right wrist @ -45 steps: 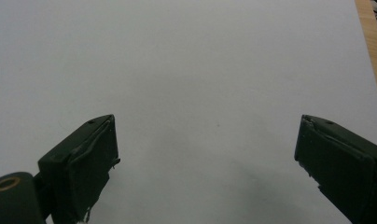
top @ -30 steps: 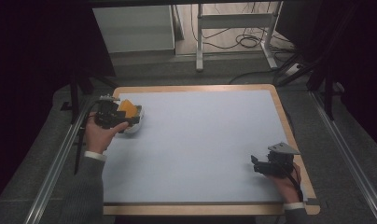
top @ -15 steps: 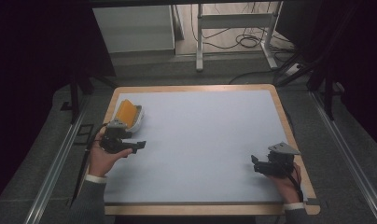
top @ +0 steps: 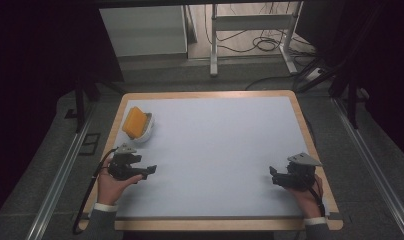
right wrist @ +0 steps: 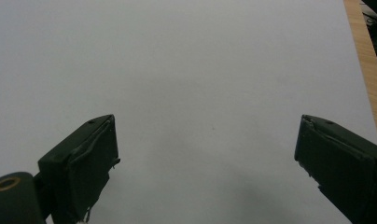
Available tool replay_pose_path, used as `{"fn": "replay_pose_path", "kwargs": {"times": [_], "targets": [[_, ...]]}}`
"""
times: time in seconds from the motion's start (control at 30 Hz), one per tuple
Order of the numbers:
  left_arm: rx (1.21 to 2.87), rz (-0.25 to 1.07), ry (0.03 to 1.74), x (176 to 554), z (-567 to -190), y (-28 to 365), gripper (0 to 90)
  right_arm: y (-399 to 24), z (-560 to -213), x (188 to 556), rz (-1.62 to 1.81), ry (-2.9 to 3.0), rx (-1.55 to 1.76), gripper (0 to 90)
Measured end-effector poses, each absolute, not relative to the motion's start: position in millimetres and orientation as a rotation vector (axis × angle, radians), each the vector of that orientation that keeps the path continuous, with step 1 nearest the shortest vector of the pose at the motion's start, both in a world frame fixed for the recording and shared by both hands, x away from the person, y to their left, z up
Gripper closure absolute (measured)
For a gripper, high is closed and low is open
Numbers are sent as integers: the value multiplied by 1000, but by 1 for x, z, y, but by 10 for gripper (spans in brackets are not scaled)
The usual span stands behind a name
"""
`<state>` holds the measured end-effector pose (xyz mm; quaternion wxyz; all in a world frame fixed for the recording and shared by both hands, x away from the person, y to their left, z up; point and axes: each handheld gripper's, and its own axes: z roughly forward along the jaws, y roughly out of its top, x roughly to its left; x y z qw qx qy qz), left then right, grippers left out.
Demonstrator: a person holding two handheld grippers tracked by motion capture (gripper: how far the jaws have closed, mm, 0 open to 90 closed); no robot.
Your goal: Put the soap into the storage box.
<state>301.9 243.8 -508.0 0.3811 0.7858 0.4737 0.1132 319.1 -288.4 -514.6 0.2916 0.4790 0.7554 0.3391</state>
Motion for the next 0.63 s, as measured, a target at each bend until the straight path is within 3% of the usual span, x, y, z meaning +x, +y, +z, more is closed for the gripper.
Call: {"fn": "replay_pose_path", "kwargs": {"times": [0.63], "targets": [[2008,273,1221,296,-519,251,212,-281,-511,317,932,2005,1232,61]]}}
